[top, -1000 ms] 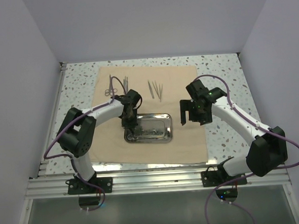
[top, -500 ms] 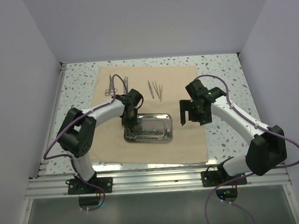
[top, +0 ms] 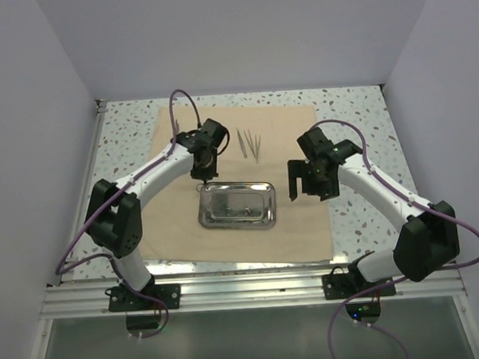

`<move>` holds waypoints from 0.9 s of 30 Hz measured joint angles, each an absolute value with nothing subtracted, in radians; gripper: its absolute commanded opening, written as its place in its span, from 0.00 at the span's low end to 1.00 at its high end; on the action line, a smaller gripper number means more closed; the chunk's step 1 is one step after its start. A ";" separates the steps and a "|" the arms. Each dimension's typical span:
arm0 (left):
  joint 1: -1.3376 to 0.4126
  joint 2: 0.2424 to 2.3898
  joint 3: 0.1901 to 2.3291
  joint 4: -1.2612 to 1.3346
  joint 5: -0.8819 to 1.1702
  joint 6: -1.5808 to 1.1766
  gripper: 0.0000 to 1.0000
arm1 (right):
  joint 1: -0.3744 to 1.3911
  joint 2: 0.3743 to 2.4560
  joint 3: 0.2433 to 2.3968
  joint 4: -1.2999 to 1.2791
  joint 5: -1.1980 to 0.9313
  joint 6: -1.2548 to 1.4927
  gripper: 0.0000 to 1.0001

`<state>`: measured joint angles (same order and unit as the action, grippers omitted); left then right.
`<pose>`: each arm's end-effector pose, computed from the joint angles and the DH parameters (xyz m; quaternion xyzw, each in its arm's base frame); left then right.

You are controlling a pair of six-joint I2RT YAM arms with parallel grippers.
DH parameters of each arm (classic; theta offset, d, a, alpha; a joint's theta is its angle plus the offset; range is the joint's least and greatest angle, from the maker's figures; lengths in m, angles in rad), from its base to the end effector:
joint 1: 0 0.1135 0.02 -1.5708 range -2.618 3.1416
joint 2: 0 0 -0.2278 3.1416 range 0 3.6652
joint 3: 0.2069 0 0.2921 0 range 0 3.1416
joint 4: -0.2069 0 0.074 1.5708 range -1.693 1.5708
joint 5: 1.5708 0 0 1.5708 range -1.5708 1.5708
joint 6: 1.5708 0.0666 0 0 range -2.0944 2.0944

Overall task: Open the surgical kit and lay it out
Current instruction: Pick up the medical item from the container, then place the medical item in the surgical kit.

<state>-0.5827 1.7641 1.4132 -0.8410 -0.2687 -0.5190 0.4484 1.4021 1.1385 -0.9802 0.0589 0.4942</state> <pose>0.3470 -0.2075 0.1667 0.0058 0.9736 0.0144 0.2279 0.2887 0.1345 0.1885 0.0274 0.9859 0.0480 0.1582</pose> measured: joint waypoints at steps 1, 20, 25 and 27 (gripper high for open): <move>-0.580 1.765 1.418 -0.844 -0.280 -0.512 0.00 | 0.448 1.402 1.139 -0.980 0.059 0.494 0.91; -0.235 2.186 1.864 -0.748 -0.321 -0.320 0.00 | 0.448 1.402 1.147 -0.996 0.061 0.494 0.91; -0.211 2.303 2.013 -0.744 -0.315 -0.308 0.34 | 0.448 1.409 1.161 -1.008 0.063 0.494 0.91; -0.208 2.342 2.067 -0.740 -0.310 -0.297 0.49 | 0.449 1.414 1.163 -1.011 0.067 0.494 0.91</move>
